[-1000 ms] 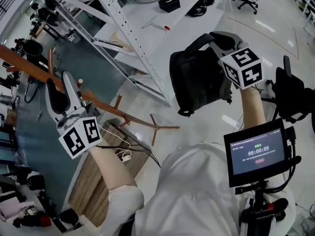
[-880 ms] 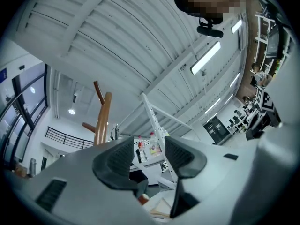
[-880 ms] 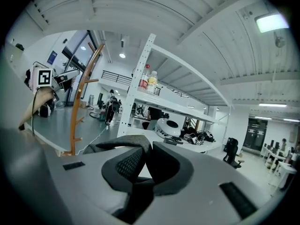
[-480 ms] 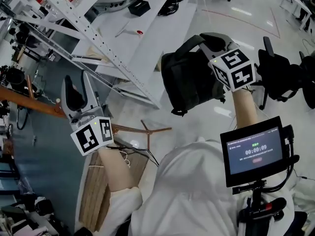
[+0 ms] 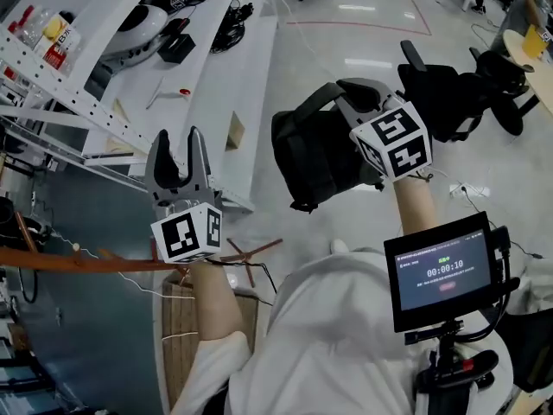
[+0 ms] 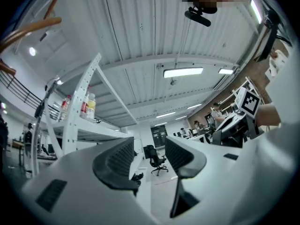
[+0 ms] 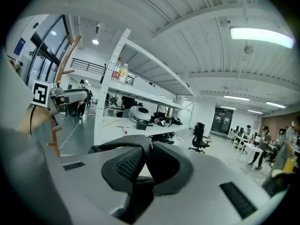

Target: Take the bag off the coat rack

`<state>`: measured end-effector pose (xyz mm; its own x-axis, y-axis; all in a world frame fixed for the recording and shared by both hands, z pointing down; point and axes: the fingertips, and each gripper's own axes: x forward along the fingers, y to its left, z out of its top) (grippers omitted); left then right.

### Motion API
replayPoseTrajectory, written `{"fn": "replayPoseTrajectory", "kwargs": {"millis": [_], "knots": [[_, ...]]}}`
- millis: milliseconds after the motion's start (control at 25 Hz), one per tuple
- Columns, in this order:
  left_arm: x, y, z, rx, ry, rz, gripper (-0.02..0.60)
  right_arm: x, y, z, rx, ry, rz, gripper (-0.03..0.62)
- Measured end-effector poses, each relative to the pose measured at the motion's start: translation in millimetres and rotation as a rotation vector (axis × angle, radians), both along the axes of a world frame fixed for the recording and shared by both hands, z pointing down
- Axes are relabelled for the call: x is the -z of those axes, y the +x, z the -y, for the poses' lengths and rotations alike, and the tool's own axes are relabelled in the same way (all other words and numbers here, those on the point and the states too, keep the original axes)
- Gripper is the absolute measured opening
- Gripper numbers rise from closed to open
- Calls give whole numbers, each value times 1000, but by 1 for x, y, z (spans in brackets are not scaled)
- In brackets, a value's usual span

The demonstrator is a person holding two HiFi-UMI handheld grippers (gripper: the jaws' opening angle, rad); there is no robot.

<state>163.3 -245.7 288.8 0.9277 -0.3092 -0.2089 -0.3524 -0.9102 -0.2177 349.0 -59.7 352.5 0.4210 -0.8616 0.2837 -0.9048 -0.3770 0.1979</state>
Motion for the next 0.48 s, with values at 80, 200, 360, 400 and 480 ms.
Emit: {"fn": "replayPoseTrajectory", "kwargs": {"millis": [80,200,360,400,480], "knots": [[-12,19,-18,-59,-27,15,212,-1,3,-16,-35,-6,-3,49],[-35,43,-47,-147,-88,43,212,-4,6,-37,-86,-16,-4,49],[-75,71,-92,-284,-153,132,212,-13,7,-58,-137,-28,1,49],[-84,77,-102,-311,-159,156,212,-15,8,-63,-150,-28,6,49],[-98,85,-121,-351,-173,194,212,-19,10,-72,-176,-27,14,49]]}}
